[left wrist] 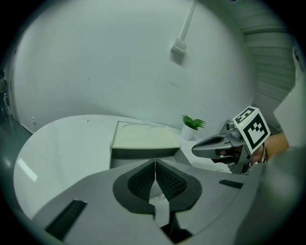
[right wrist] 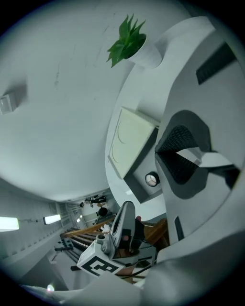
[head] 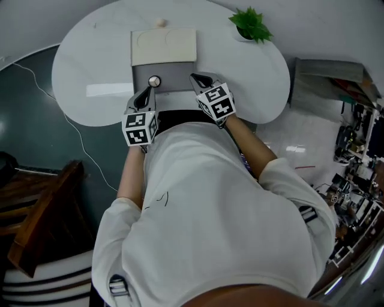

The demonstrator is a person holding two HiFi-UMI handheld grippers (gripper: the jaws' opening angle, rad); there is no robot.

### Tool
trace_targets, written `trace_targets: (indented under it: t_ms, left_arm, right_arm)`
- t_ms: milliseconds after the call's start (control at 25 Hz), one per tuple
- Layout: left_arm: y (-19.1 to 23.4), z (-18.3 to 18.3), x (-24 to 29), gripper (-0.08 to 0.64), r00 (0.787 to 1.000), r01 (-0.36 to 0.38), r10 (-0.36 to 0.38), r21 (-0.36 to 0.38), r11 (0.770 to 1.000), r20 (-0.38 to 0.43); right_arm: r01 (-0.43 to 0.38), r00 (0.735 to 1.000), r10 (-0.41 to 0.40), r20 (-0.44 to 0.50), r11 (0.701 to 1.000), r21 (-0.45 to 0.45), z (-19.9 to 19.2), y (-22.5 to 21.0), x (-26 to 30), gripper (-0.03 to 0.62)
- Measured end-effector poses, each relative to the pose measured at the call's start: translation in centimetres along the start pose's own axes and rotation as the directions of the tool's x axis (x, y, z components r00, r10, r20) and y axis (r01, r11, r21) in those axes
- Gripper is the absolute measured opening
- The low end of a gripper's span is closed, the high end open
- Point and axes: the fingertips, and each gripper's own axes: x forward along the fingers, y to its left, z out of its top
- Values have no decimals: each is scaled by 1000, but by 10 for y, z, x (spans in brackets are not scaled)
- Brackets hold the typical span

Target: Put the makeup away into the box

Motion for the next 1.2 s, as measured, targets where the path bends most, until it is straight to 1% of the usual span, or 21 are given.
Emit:
trace_targets:
  t_ms: [200, 360, 560, 760, 920, 1040, 1200]
  left_arm:
    - [-25, 24, 19, 23, 997, 72, -73, 66, 995, 7]
    - [-40, 48, 23, 23, 993, 102, -107, 104, 989, 40]
    - [-52, 81, 22, 22, 987, 107, -121, 126, 986, 108]
    - [-62, 117, 11, 23, 974, 89, -114, 134, 987, 195]
    - [-69, 147, -4, 22, 954, 61, -102, 153, 986, 281]
    - [-74, 172, -22, 23, 929, 32, -97, 184, 982, 356]
    - [-78, 199, -48, 23, 892, -20, -81, 217, 976, 444]
  right_arm:
    - [68, 997, -71, 40, 995, 68, -2, -18, -18, -3]
    - [99, 990, -107, 91, 991, 90, 12, -29, -31, -3]
    - [125, 972, -144, 185, 986, 112, 43, -43, -49, -3]
    - [147, 942, -174, 286, 983, 115, 84, -55, -72, -3]
    - [176, 907, -199, 372, 980, 96, 117, -59, -96, -3]
    - [211, 878, -218, 425, 975, 65, 140, -60, -115, -3]
    - [275, 839, -245, 486, 961, 9, 170, -53, -141, -3]
